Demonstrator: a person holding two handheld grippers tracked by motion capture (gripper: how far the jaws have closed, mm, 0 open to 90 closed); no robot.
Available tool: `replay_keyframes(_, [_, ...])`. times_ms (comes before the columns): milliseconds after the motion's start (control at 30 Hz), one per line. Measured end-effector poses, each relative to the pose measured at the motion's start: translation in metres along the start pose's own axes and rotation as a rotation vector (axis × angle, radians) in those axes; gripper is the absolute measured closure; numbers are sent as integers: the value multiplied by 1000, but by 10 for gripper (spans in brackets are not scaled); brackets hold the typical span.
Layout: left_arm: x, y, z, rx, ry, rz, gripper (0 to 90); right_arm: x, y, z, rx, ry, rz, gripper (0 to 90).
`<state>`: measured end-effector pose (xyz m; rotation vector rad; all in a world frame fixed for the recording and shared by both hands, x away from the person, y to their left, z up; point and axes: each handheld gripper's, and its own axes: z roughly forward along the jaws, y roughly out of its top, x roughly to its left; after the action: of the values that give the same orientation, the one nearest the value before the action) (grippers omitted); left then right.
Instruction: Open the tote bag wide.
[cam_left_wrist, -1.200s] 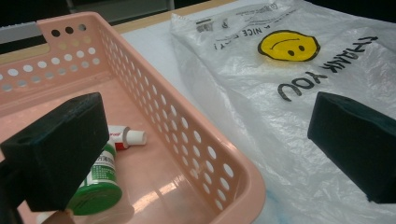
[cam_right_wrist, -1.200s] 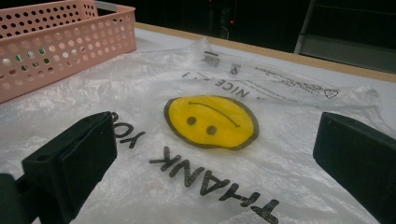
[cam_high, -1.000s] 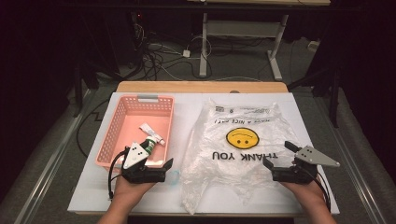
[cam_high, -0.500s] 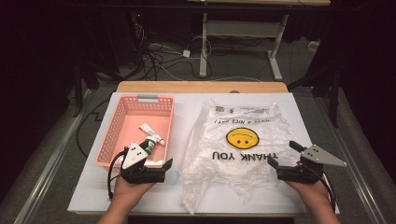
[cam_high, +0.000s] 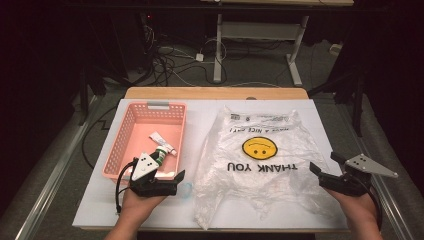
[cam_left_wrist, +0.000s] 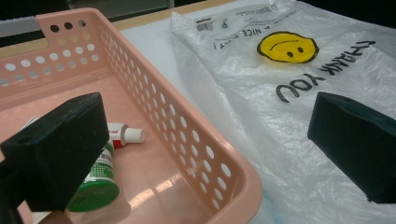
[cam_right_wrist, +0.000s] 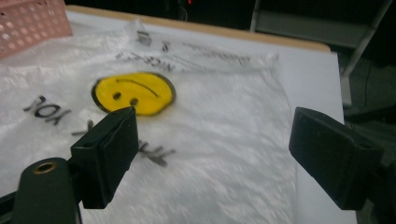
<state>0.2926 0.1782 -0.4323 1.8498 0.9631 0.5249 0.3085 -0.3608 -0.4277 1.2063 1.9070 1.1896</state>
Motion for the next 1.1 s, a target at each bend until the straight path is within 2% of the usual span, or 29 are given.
replay_keyframes(133, [-1, 1, -1, -9, 0, 1, 0, -15, -16, 1, 87, -23, 40, 193])
replay_keyframes(233, [0, 2, -2, -17, 6, -3, 0, -21, -21, 1, 133, -18, 87, 226])
replay_keyframes(333, [1, 3, -4, -25, 14, -7, 0, -19, -21, -4, 126, -27, 102, 277])
replay_keyframes(467, [1, 5, -6, -28, 39, 3, 0, -17, -29, -12, 141, -22, 101, 354])
replay_keyframes(533, [2, 5, -3, -1, 30, -2, 0, -18, -32, -14, 148, -21, 114, 361])
replay_keyframes(567, [1, 5, -2, 13, 25, 7, 0, -21, -36, -17, 158, -35, 126, 371])
replay_keyframes(667, [0, 6, -1, 35, 3, 25, 0, -23, -40, -20, 173, -48, 138, 369])
replay_keyframes(733, [-2, 6, -3, 26, 5, 27, 0, -28, -46, -19, 197, -64, 186, 276])
replay_keyframes(767, [-2, 6, -3, 26, 5, 27, 0, -30, -47, -16, 213, -65, 202, 255])
replay_keyframes(833, [-2, 8, -1, 41, -24, 21, 0, -31, -48, -13, 227, -63, 210, 257])
replay_keyframes(867, [-3, 9, -1, 40, -25, 14, 0, -32, -50, -10, 243, -62, 206, 275])
replay_keyframes(900, [-3, 8, 0, 38, -29, 14, 0, -33, -53, -5, 275, -54, 205, 338])
replay_keyframes(933, [-3, 8, 0, 43, -26, 20, 0, -33, -53, -5, 275, -54, 205, 338])
replay_keyframes(967, [-3, 8, 0, 39, -11, 36, 0, -33, -53, -7, 273, -35, 192, 486])
replay_keyframes(1000, [-4, 7, 0, 14, 23, 52, 0, -32, -54, -6, 277, -19, 185, 527])
replay_keyframes(1033, [-4, 6, -1, 0, 26, 57, 0, -29, -54, -6, 278, -26, 170, 600])
replay_keyframes(1067, [-1, 6, 0, 4, -2, 21, 0, -28, -54, -6, 283, -12, 162, 658])
replay_keyframes(1100, [-1, 6, 0, 4, -2, 21, 0, -28, -54, -6, 283, -12, 162, 658])
